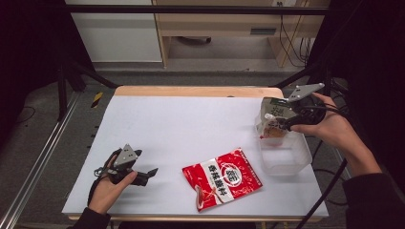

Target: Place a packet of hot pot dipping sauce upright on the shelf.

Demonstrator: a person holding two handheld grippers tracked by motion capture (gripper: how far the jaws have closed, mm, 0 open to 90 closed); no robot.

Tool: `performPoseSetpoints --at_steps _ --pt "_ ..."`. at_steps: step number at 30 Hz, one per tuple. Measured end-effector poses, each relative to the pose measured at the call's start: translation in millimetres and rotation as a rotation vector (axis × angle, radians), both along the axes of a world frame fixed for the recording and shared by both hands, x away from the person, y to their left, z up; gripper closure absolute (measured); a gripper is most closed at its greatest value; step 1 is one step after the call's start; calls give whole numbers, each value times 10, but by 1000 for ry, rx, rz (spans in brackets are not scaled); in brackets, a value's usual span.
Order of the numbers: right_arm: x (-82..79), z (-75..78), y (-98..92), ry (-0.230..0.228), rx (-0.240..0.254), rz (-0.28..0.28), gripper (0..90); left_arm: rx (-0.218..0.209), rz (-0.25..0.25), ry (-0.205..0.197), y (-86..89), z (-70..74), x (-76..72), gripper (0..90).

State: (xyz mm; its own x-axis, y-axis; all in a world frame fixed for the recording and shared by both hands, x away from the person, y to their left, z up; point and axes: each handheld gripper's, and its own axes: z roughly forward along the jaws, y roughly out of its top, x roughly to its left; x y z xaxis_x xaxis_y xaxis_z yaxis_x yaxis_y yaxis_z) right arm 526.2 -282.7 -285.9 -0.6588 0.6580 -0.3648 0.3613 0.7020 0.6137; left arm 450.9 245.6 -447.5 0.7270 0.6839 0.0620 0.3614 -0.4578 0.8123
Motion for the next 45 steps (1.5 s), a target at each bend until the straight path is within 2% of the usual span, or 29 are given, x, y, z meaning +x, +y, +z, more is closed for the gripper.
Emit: performPoseSetpoints --at_steps 5,9,14,19,24,30,34,39,45 --pt "-286 180 145 -84 27 -7 165 12 -3 -3 -8 -4 -2 76" --pt "-533 225 282 -127 50 15 132 12 -3 -4 -17 -8 -1 76" --pt "-800 188 441 -144 83 16 141 16 -8 -8 -30 -5 -10 76" --pt "-990 55 564 -166 134 13 176 21 -12 -9 -42 -9 -10 75" --pt "-1084 -140 688 -135 169 2 192 27 -17 -10 -59 -17 -12 75" --pt "-1117 -430 831 -100 153 -9 205 36 -26 -12 -80 -19 -16 75" --pt "-1141 -593 907 -70 172 -4 206 36 -29 -11 -95 -23 -16 75" --pt "-1134 -751 951 -39 185 -12 206 39 -33 -15 -113 -22 -17 75" --pt "-1152 -919 916 2 205 -34 203 43 -45 -16 -147 -29 -14 75"
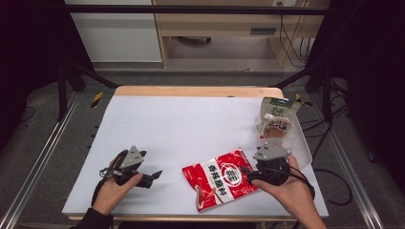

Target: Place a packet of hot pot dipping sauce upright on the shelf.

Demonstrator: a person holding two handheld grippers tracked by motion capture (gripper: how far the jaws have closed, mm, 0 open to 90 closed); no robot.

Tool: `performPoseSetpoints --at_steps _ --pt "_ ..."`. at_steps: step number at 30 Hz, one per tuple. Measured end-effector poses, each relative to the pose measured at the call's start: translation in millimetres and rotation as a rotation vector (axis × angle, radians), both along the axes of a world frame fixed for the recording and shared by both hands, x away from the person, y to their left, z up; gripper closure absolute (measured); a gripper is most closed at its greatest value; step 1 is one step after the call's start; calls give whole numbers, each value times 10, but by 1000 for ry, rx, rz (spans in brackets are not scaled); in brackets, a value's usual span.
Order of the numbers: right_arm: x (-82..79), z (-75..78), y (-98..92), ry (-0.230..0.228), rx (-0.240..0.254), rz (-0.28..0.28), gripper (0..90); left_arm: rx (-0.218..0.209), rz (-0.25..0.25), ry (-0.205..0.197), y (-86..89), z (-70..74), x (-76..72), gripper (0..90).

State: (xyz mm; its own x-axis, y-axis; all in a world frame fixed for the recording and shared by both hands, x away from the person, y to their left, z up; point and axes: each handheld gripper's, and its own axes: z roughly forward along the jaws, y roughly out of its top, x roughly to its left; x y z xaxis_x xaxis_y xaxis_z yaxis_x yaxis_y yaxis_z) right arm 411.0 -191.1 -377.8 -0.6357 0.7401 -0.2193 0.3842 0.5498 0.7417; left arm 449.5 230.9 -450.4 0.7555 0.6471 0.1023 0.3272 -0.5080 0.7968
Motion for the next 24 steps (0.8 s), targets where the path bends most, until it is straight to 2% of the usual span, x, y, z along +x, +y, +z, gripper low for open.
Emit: performPoseSetpoints --at_steps 7,11,18,24 --pt "-66 -152 -42 36 38 -17 170 2 -8 -13 -52 11 -4 75" --pt "-104 -243 -44 58 73 7 171 -5 -8 -29 -76 32 -11 76" --pt "-163 -360 -21 70 66 12 209 -15 -13 -41 -133 49 -18 76" --pt "-178 -474 -37 108 65 7 198 -7 -22 -41 -172 36 -20 76"
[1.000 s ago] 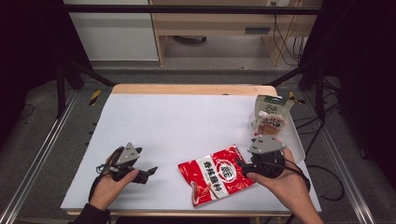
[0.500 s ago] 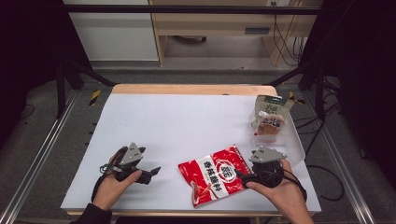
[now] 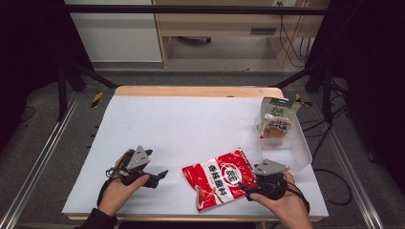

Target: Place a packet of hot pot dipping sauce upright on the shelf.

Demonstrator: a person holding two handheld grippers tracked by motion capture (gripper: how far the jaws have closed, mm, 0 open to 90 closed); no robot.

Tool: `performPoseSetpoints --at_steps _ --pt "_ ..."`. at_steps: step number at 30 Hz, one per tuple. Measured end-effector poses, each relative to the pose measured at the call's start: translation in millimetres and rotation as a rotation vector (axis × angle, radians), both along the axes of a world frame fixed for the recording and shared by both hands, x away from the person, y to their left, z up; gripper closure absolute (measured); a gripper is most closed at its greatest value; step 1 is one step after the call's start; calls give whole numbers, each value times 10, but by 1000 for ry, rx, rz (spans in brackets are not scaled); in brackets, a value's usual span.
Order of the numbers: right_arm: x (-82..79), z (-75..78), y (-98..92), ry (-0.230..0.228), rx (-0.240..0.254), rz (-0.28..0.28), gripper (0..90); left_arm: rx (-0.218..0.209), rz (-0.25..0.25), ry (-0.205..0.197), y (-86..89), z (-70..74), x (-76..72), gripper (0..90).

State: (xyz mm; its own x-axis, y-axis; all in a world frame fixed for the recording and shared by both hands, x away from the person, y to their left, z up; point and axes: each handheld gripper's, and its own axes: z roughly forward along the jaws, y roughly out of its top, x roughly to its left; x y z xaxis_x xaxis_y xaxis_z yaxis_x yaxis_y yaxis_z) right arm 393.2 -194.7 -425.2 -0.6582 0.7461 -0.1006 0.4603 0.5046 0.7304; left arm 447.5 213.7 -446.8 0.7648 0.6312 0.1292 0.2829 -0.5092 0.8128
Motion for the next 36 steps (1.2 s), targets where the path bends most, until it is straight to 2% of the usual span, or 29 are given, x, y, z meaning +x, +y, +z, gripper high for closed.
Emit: performPoseSetpoints --at_steps 2,7,14,24,33,36 --pt "0 -38 -13 21 -8 -4 188 2 -1 3 0 -5 -3 75" --pt "-18 -109 -66 39 -31 -1 191 12 -7 2 -20 -15 -25 75" --pt "-42 -181 -188 74 -36 -21 171 16 -6 4 -6 -17 -26 75" --pt "35 -335 -268 150 -23 -33 165 15 -1 4 10 -23 -22 76" --pt "70 -420 -259 216 2 -9 176 14 -3 6 6 -25 -24 75" --pt "84 -440 -249 224 5 -1 181 14 -2 7 10 -25 -20 76"
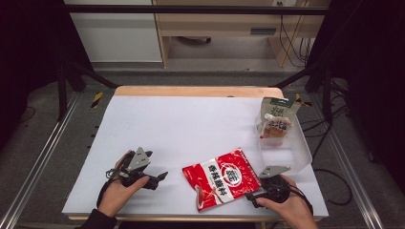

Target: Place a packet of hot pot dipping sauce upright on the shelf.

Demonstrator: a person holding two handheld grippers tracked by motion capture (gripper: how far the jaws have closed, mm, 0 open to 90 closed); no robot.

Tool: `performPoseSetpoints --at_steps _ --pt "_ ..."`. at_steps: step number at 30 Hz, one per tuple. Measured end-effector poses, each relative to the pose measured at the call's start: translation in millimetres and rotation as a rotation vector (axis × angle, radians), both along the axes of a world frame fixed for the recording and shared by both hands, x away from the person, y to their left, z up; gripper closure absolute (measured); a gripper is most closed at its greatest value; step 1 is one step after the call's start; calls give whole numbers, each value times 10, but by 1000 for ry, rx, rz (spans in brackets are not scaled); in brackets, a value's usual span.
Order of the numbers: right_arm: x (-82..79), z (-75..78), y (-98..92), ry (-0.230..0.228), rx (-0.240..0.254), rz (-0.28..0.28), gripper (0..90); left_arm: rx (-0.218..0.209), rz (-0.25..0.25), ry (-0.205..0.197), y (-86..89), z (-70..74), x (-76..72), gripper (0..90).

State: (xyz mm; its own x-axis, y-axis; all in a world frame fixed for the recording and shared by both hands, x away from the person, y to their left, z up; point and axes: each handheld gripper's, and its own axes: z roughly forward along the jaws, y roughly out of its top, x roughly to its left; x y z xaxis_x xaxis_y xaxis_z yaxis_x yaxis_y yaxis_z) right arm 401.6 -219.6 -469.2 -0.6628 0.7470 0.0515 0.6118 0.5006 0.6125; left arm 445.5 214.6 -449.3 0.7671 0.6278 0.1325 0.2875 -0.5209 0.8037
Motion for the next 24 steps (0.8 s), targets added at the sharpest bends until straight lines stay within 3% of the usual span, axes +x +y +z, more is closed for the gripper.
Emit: performPoseSetpoints --at_steps 5,9,13,15,24 --pt "7 13 33 1 10 14 199 -2 1 -1 7 4 1 76" --pt "-1 84 50 -7 37 11 264 -2 -1 0 5 2 3 75" --pt "13 128 56 -4 63 34 370 0 -2 0 -2 1 1 75" --pt "24 136 72 7 57 38 409 -1 -2 0 -2 1 1 76" --pt "86 288 149 -33 30 59 734 2 -4 3 -5 -1 2 76"
